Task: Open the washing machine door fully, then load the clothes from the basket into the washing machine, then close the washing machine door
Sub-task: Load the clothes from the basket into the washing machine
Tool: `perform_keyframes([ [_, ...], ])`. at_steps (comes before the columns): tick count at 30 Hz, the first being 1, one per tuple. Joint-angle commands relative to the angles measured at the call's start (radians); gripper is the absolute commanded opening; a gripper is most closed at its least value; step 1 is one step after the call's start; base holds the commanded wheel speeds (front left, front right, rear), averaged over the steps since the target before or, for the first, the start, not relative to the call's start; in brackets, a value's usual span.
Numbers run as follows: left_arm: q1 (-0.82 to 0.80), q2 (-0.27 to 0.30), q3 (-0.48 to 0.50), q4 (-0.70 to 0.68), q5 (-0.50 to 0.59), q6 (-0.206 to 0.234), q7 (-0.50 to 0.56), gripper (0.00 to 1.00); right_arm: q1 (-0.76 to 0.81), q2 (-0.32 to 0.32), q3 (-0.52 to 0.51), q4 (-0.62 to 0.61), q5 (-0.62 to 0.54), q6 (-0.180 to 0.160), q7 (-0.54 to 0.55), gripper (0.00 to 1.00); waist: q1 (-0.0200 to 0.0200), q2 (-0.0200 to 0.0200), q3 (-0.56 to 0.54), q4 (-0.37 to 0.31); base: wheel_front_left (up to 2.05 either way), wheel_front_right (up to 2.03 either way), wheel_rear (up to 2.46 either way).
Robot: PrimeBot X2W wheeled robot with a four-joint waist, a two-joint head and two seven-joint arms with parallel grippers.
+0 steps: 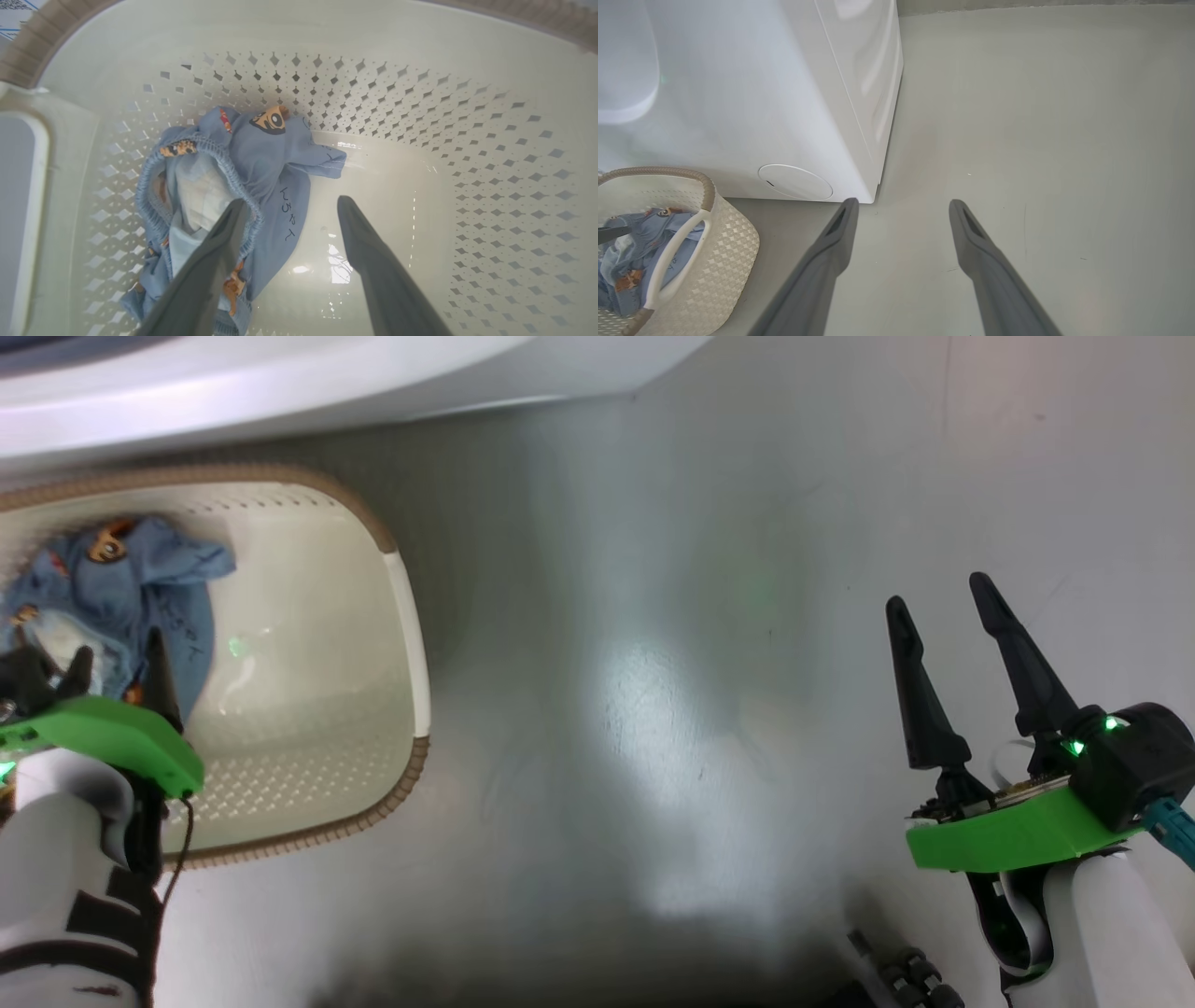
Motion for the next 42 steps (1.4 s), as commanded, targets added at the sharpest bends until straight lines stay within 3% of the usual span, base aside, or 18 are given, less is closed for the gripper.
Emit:
perform_keyframes([
  [1,0.014,0.055,0.023,0.007,0.002,0.009,-0.006,1.0,0.01,0.004,0.021,-0.025,-0.007,0.002,-0.012,1.0,0.0,0.0,0.039,-0.008,0.0,0.0,0.0],
  [14,-0.074,0.098,0.04,0.058,-0.01,0.044,-0.006,1.0,-0.014,0.022,0.021,-0.029,-0.004,0.002,-0.012,1.0,0.0,0.0,0.113,-0.029,0.0,0.0,0.0],
  [24,-0.145,0.124,0.041,0.138,-0.012,0.133,0.008,1.0,-0.02,0.029,0.023,-0.03,-0.004,0.002,-0.012,1.0,0.0,0.0,0.137,-0.039,0.0,0.0,0.0],
  [29,-0.169,0.121,0.049,0.154,-0.034,0.128,0.008,1.0,-0.024,0.031,0.024,-0.03,-0.004,0.002,-0.012,1.0,0.0,0.0,0.145,-0.038,0.0,0.0,0.0],
  [30,-0.171,0.12,0.048,0.157,-0.036,0.127,0.008,0.87,-0.025,0.031,0.023,-0.03,-0.003,0.002,-0.012,1.0,0.0,0.0,0.145,-0.037,0.0,0.0,0.0],
  [31,-0.173,0.118,0.047,0.16,-0.037,0.126,0.008,0.28,-0.025,0.031,0.022,-0.03,-0.003,0.002,-0.012,1.0,0.0,0.0,0.144,-0.036,0.0,0.0,0.0],
  [32,-0.175,0.116,0.046,0.162,-0.038,0.126,0.007,0.0,-0.025,0.03,0.021,-0.029,-0.003,0.002,-0.012,1.0,0.0,0.0,0.142,-0.035,0.0,0.0,0.0],
  [42,-0.137,0.081,0.047,0.111,-0.055,0.098,-0.005,0.0,-0.033,0.021,0.019,-0.023,-0.006,0.002,-0.012,1.0,0.0,0.0,0.08,-0.012,0.0,0.0,0.0],
])
